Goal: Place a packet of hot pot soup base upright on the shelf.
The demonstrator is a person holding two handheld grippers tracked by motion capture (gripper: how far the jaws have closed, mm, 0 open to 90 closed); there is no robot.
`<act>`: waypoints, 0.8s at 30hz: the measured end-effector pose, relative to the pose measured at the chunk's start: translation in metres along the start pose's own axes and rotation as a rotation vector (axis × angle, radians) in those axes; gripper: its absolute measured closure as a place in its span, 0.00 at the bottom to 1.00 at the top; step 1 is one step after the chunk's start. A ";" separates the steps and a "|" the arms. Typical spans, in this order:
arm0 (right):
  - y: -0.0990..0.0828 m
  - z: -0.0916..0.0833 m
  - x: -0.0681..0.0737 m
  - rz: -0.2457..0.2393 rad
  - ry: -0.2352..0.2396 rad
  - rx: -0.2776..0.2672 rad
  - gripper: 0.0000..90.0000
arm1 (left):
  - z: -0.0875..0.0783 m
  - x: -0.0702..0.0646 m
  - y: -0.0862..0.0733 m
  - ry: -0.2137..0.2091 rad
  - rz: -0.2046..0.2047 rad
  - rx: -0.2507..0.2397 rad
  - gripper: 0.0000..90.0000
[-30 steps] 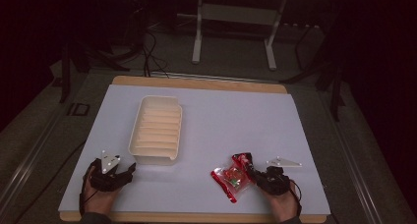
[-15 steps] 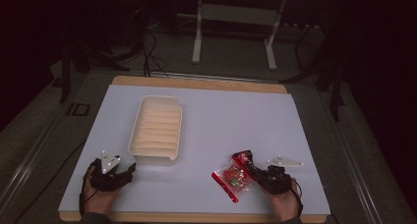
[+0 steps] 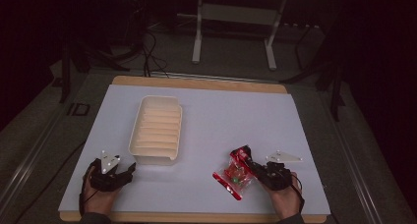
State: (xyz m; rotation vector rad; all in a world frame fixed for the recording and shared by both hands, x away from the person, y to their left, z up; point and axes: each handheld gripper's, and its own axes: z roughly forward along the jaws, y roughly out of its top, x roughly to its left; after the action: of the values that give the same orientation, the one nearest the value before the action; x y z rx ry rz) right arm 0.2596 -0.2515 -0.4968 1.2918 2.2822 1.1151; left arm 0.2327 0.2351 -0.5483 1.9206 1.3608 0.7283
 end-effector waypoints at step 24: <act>0.030 -0.009 0.005 -0.126 0.064 -0.020 0.97 | 0.000 0.000 0.000 -0.002 -0.002 0.003 0.38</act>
State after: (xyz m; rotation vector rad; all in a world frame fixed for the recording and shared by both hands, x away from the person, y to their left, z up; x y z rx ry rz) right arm 0.2693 -0.2424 -0.4681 1.1028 2.3557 1.1476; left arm 0.2330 0.2350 -0.5484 1.9211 1.3633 0.7241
